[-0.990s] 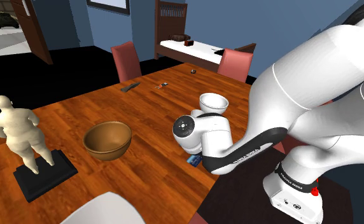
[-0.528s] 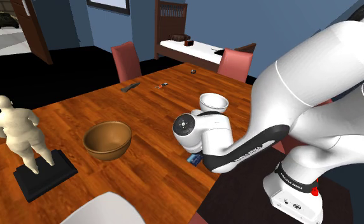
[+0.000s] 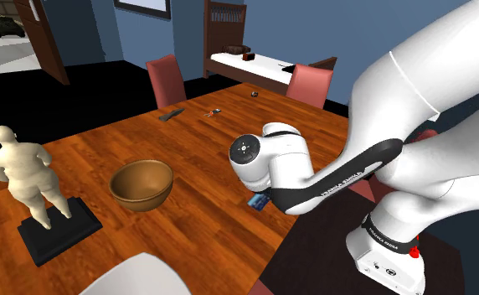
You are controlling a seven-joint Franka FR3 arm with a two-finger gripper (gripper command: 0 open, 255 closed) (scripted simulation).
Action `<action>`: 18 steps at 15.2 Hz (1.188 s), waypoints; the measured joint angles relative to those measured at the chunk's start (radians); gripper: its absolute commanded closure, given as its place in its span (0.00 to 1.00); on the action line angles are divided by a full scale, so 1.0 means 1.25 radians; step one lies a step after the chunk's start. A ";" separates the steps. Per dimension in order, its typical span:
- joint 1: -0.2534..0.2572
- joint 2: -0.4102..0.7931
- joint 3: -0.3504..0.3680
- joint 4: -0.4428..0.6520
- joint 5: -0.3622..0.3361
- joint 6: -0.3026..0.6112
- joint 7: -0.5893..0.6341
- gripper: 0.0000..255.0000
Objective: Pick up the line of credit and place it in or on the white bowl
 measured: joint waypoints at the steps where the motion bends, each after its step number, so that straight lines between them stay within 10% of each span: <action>1: 0.031 0.011 -0.032 0.001 -0.010 -0.014 0.005 1.00; 10: 0.302 0.014 -0.315 0.009 -0.010 -0.111 -0.036 1.00; 18: 0.437 -0.056 -0.460 0.029 0.048 -0.188 -0.120 1.00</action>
